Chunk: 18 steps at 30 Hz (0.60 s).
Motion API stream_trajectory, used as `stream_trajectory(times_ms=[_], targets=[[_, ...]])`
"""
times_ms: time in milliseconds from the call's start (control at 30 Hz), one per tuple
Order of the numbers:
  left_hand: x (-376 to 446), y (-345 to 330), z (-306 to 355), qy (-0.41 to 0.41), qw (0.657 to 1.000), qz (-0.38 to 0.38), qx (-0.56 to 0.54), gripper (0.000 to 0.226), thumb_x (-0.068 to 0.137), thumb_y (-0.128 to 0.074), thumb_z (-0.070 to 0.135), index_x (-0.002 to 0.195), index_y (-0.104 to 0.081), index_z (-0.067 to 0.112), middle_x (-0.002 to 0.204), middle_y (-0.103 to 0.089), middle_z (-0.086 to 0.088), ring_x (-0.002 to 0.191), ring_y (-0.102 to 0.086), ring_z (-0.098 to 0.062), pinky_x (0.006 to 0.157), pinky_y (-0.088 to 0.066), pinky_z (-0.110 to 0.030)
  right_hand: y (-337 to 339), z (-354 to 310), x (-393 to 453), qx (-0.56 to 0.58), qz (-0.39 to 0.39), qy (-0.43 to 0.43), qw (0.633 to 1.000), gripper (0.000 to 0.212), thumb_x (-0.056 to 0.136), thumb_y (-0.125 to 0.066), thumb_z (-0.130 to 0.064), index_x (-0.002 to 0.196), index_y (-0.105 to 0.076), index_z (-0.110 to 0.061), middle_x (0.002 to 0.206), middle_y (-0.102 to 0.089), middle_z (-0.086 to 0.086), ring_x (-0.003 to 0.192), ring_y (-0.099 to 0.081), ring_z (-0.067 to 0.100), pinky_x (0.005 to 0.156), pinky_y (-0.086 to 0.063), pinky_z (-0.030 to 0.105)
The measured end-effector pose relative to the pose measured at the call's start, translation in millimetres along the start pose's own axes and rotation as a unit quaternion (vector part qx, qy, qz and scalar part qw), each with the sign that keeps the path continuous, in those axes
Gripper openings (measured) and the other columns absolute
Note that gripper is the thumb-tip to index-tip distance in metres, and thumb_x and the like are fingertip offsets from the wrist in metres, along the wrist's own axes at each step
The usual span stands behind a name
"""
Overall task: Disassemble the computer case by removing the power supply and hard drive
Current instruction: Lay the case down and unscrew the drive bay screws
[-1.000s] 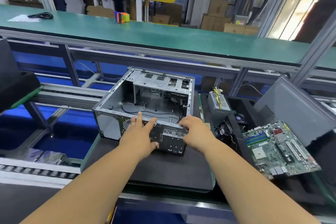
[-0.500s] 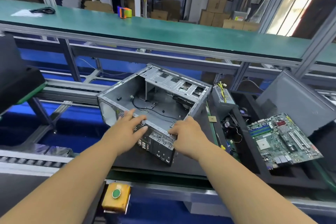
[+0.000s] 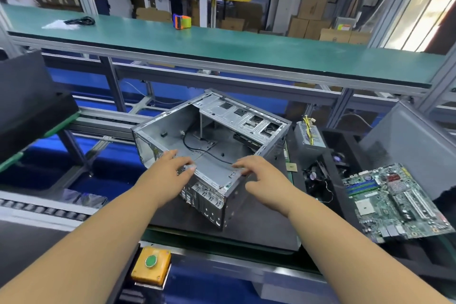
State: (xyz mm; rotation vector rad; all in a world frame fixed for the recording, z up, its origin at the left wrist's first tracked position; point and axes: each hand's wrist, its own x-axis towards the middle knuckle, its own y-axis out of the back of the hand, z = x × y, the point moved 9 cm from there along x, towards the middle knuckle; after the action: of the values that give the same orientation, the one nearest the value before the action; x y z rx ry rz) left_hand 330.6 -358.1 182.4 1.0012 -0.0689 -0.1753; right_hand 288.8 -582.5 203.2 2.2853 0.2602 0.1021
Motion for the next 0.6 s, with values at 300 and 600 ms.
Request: stream_trajectory(times_ms=[300, 600], targets=[[-16, -25, 31, 0.102, 0.995, -0.007, 0.001, 0.069, 0.085, -0.060, 0.062, 0.147, -0.040, 0.038, 0.165, 0.004, -0.001, 0.150, -0.016, -0.028, 0.120, -0.022, -0.043, 63, 69, 41, -0.133, 0.034, -0.043, 0.990, 0.064, 0.086, -0.060, -0.017, 0.147, -0.042, -0.015, 0.150, -0.039, 0.006, 0.139, -0.035, 0.024, 0.110, -0.035, 0.035], [-22, -61, 58, 0.199, 0.978, -0.045, 0.037, 0.084, 0.093, -0.048, 0.060, 0.158, -0.007, 0.026, 0.157, 0.033, -0.014, 0.147, -0.021, -0.040, 0.115, -0.031, -0.044, 70, 92, 75, -0.286, -0.011, 0.008, 0.958, 0.083, 0.084, -0.060, -0.066, 0.147, -0.039, -0.015, 0.150, -0.042, 0.005, 0.136, -0.041, 0.027, 0.119, -0.025, 0.044]])
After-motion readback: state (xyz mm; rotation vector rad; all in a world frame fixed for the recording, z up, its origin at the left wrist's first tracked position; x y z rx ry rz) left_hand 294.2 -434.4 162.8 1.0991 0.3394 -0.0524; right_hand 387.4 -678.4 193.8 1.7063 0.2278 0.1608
